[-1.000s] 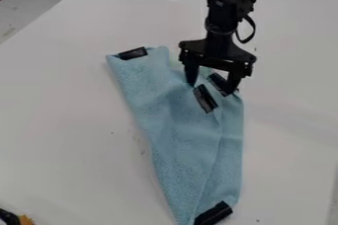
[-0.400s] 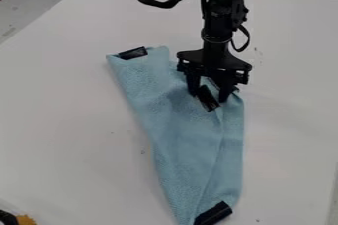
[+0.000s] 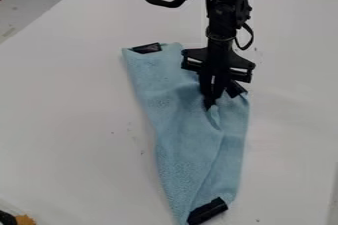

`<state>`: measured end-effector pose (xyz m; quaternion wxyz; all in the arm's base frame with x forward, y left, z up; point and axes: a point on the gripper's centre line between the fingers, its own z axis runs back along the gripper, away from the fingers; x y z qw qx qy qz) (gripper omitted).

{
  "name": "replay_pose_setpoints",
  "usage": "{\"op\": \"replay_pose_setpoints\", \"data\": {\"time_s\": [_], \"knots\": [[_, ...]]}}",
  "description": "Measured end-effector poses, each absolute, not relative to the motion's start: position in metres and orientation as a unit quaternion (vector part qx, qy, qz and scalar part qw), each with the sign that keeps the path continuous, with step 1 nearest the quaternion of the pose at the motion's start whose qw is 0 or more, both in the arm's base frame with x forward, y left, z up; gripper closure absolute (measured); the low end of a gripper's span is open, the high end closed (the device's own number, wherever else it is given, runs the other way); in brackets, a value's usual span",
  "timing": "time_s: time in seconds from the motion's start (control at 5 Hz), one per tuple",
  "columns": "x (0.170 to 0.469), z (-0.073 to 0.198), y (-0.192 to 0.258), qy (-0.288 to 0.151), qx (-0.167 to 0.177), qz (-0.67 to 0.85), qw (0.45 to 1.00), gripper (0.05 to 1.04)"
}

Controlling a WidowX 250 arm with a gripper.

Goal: Unfold the cloth from top right to bottom left

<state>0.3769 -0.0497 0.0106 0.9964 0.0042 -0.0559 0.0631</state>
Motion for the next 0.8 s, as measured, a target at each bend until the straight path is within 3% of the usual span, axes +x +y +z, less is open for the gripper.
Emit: {"op": "replay_pose_setpoints", "data": {"time_s": [0.2,0.4,0.6,0.8], "knots": [[0.375,0.013,-0.047,-0.047,0.017,0.066,0.997,0.903],[0.373,0.03,-0.047,-0.057,0.043,0.08,0.994,1.005],[0.372,0.076,-0.037,-0.113,0.062,0.112,0.985,1.021],[0.355,0.09,0.0,-0.126,0.078,0.156,0.977,1.021]]}}
